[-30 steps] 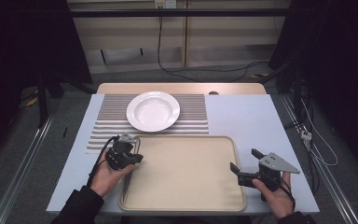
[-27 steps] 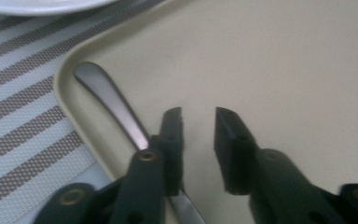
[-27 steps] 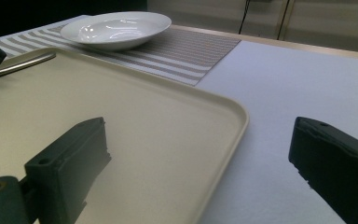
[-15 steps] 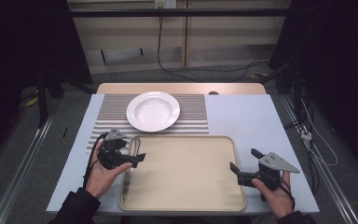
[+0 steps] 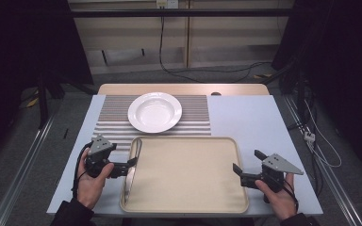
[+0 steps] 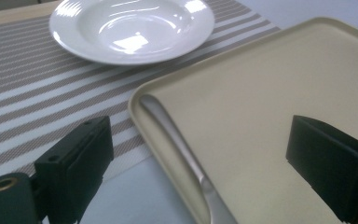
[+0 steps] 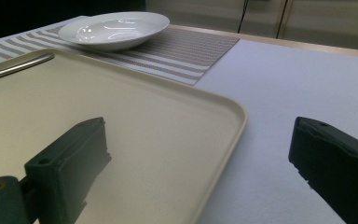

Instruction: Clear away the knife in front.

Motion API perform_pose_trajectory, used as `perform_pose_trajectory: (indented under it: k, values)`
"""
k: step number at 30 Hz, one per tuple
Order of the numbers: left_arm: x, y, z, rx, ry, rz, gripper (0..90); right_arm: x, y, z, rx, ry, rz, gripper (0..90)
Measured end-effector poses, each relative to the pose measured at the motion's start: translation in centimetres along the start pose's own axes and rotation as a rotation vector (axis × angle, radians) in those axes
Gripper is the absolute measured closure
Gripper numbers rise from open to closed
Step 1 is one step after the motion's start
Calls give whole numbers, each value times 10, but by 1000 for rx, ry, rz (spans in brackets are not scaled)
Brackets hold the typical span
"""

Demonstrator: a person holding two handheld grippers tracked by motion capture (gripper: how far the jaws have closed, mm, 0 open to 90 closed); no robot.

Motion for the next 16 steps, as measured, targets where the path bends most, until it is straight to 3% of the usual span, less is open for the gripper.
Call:
perform_pose_trajectory:
  k: [8,16]
  values:
    - [3,6,23,41,-2,-28,70,0,-1,0,0,3,4,44]
    - [1,3,22,31,-17,-29,60,0,-2,1,-8,8,8,44]
Point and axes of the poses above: each handheld gripper's, and its own axes: x roughly backward along the jaws, z roughly out of its underside, y roughly to its left, the point moved 4 cm from there along -x, roughly forward along the jaws, and after that the axes turned 9 degrees about -z, right-handed, at the moved point
